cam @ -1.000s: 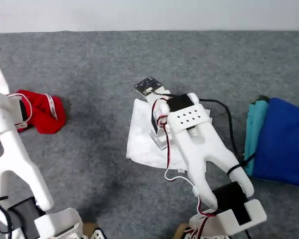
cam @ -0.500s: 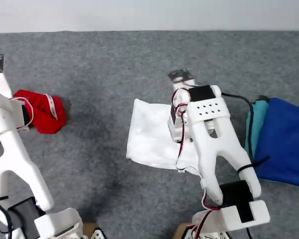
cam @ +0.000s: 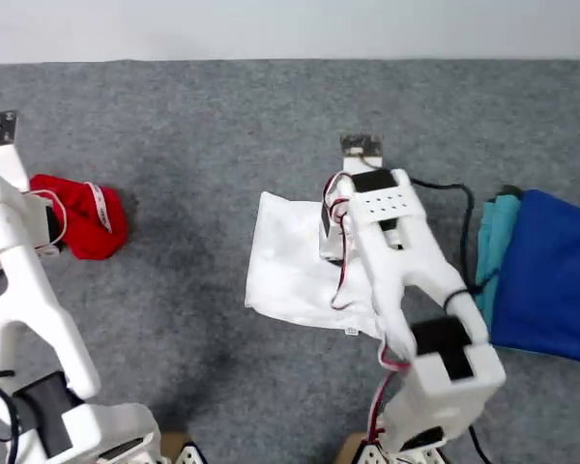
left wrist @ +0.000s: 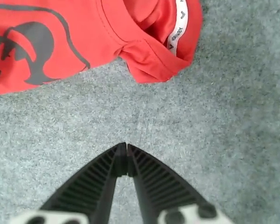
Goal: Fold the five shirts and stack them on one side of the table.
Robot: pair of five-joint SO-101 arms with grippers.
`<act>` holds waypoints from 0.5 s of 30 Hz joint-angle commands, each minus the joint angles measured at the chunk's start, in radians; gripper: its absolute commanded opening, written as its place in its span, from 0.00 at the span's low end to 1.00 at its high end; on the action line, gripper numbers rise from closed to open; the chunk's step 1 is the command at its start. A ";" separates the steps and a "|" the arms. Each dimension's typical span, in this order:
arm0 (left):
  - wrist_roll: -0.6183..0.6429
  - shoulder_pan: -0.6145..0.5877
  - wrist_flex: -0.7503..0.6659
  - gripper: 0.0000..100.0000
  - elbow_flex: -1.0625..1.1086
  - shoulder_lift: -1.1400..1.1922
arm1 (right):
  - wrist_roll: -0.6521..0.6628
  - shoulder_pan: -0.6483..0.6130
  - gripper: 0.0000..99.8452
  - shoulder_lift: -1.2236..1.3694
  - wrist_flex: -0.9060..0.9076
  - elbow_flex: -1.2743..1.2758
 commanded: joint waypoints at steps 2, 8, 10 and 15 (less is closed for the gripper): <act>-0.011 -0.003 -0.012 0.00 -0.027 0.003 | -0.012 0.018 0.37 0.079 -0.035 -0.054; -0.009 -0.003 -0.012 0.00 -0.027 0.029 | -0.014 0.016 0.37 0.145 -0.062 -0.054; -0.009 -0.003 -0.012 0.00 -0.028 0.037 | -0.014 0.016 0.37 0.171 -0.074 -0.054; -0.009 -0.003 -0.012 0.00 -0.030 0.043 | -0.008 0.019 0.26 0.194 -0.076 -0.055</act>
